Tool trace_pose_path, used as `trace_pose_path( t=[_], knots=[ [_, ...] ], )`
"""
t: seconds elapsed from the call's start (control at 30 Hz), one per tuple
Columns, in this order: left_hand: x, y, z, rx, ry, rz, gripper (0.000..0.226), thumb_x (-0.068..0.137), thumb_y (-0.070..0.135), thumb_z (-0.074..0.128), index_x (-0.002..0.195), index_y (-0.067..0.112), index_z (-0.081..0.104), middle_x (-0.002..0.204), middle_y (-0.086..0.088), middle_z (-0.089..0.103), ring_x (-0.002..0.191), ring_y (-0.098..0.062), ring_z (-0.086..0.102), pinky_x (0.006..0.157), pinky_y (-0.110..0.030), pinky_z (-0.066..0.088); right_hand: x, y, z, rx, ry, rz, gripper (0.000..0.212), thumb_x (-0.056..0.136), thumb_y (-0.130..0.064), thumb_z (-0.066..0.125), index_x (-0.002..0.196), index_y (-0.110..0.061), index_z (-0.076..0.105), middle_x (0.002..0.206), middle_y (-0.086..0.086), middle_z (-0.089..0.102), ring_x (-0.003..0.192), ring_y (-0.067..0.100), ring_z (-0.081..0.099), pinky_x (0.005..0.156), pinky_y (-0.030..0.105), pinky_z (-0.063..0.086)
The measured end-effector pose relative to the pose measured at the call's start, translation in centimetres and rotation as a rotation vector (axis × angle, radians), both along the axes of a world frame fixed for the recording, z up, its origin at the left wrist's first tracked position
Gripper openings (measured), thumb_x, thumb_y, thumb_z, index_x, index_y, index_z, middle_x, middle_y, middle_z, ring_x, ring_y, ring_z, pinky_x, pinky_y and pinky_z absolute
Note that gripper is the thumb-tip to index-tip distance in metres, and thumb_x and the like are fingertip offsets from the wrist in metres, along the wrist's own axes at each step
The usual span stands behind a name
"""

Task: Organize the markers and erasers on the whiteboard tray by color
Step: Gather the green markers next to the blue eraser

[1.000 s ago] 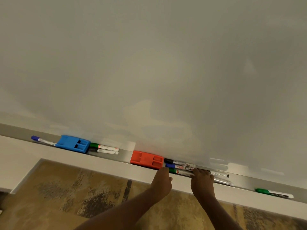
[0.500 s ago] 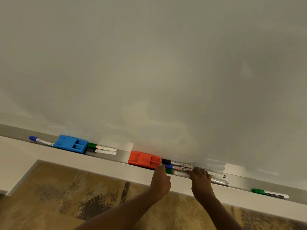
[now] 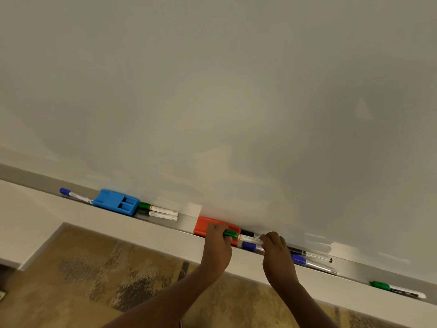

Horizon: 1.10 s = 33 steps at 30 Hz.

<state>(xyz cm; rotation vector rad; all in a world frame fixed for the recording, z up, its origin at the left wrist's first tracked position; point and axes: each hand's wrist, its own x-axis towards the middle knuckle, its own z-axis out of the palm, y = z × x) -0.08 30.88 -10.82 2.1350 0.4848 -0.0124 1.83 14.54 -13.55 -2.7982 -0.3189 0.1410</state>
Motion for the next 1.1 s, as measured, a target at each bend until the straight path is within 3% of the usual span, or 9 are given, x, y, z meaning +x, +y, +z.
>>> trace_pose_path(
  t=[0.13, 0.27, 0.4, 0.5, 0.67, 1.1],
  knots=[
    [0.0, 3.4, 0.8, 0.025, -0.008, 0.078, 0.028, 0.091, 0.017, 0.057, 0.119, 0.012, 0.056, 0.122, -0.008, 0.052, 0.114, -0.021, 0.055, 0.104, -0.032, 0.045, 0.0, 3.2, 0.3, 0.052, -0.006, 0.081, 0.039, 0.087, -0.006, 0.058, 0.123, -0.019, 0.052, 0.123, 0.001, 0.05, 0.109, 0.015, 0.044, 0.093, 0.027, 0.043],
    [-0.1, 6.8, 0.8, 0.047, -0.043, 0.149, 0.026, 0.091, 0.019, 0.058, 0.116, 0.01, 0.059, 0.115, -0.007, 0.051, 0.096, -0.009, 0.048, 0.091, -0.019, 0.045, 0.0, 6.6, 0.4, 0.076, -0.011, 0.141, 0.039, 0.089, -0.007, 0.054, 0.127, -0.018, 0.05, 0.125, 0.003, 0.048, 0.111, 0.017, 0.043, 0.093, 0.03, 0.046],
    [-0.4, 10.4, 0.4, 0.082, -0.05, 0.206, 0.024, 0.091, 0.015, 0.058, 0.114, 0.007, 0.061, 0.112, -0.009, 0.053, 0.089, -0.007, 0.046, 0.082, -0.014, 0.037, 0.2, 10.4, 0.2, 0.097, 0.002, 0.172, 0.041, 0.089, -0.005, 0.052, 0.127, -0.021, 0.048, 0.127, 0.002, 0.045, 0.113, 0.016, 0.042, 0.096, 0.029, 0.043],
    [-0.5, 13.1, 0.1, 0.111, -0.042, 0.234, 0.026, 0.091, 0.014, 0.057, 0.116, 0.006, 0.061, 0.114, -0.011, 0.055, 0.089, -0.008, 0.046, 0.084, -0.015, 0.036, 0.4, 13.1, -0.1, 0.113, -0.014, 0.204, 0.042, 0.087, -0.002, 0.052, 0.125, -0.021, 0.05, 0.126, 0.002, 0.048, 0.112, 0.017, 0.043, 0.096, 0.028, 0.041],
    [-0.4, 17.6, -0.4, 0.114, 0.001, 0.271, 0.029, 0.09, 0.012, 0.059, 0.118, 0.005, 0.061, 0.12, -0.013, 0.056, 0.106, -0.02, 0.055, 0.098, -0.025, 0.042, 0.9, 17.6, -0.8, 0.152, -0.014, 0.268, 0.041, 0.088, 0.002, 0.049, 0.125, -0.016, 0.053, 0.123, 0.005, 0.05, 0.108, 0.018, 0.043, 0.093, 0.027, 0.041],
    [0.1, 25.5, -3.4, 0.241, 0.201, 0.034, 0.03, 0.093, 0.001, 0.047, 0.122, 0.005, 0.055, 0.122, -0.014, 0.052, 0.111, -0.02, 0.052, 0.097, -0.025, 0.042, 1.3, 25.3, -3.2, 0.116, 0.047, 0.277, 0.039, 0.082, 0.012, 0.046, 0.111, -0.009, 0.059, 0.116, 0.01, 0.054, 0.103, 0.022, 0.046, 0.085, 0.031, 0.045]
  ],
)
